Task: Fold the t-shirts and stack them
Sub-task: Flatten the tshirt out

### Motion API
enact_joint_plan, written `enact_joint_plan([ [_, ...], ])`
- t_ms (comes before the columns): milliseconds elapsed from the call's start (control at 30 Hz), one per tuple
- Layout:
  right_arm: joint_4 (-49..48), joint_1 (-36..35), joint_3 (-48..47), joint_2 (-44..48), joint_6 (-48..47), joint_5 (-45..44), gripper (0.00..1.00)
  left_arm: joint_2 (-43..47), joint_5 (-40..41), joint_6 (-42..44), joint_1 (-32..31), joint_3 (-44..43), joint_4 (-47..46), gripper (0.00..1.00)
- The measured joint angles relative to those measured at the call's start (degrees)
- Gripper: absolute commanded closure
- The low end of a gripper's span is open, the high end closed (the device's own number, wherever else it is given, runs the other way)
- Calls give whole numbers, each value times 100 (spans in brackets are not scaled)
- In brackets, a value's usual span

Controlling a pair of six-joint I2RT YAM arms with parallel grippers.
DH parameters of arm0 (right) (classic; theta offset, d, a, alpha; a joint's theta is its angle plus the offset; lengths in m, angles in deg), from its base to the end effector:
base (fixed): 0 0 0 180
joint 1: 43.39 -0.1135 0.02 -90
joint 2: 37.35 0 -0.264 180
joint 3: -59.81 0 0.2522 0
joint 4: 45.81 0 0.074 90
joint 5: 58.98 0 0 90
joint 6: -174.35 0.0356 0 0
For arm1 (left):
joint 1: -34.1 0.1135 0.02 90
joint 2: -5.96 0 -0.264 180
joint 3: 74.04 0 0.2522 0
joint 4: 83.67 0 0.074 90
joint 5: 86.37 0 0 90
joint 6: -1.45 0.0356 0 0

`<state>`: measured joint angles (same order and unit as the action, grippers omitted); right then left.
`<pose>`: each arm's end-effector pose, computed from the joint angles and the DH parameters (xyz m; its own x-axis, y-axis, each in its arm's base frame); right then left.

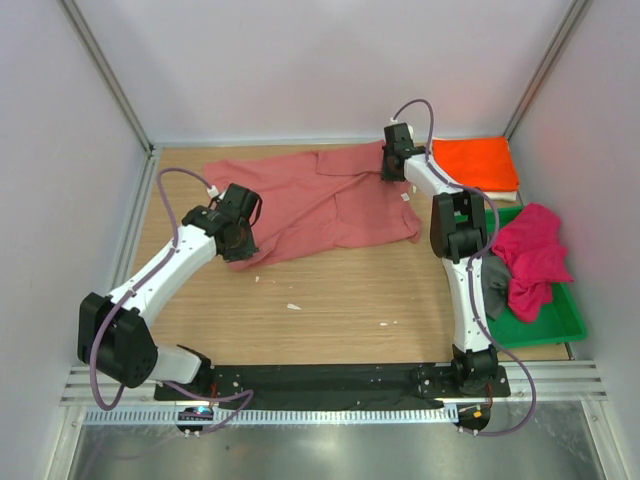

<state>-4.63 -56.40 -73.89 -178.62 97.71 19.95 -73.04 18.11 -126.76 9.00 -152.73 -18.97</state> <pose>0.5353 0.1167 0.1635 -0.7353 0.0629 -0.6749 0.0743 0.9972 0.0119 0.2461 -0.1055 0.2730 -0.8398 -0.2679 -0.4721 -0.2601 0.9620 -0.0832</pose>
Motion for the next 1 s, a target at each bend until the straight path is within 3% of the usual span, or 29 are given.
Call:
enact_joint_plan([
  [100,13,0,-50,-4,-4,-24,80,0,-15,33,31,0,0,100],
  [233,48,0,-109,-11,-35,-114,99,0,-22,96,79,0,0,100],
  [400,304,0,-389,-11,11,-343,99,0,-44,125,223,-28,24,100],
  [567,625,0,-372,245,186,-610,99,-2,-195,122,774,-282,76,100],
  [833,1060,2,-46,1897,564,-887,99,-160,-374,90,1733,-1191,227,100],
  [1000,1139,2,-195,3115,723,-942,99,-356,-313,129,2041,-2229,387,100],
])
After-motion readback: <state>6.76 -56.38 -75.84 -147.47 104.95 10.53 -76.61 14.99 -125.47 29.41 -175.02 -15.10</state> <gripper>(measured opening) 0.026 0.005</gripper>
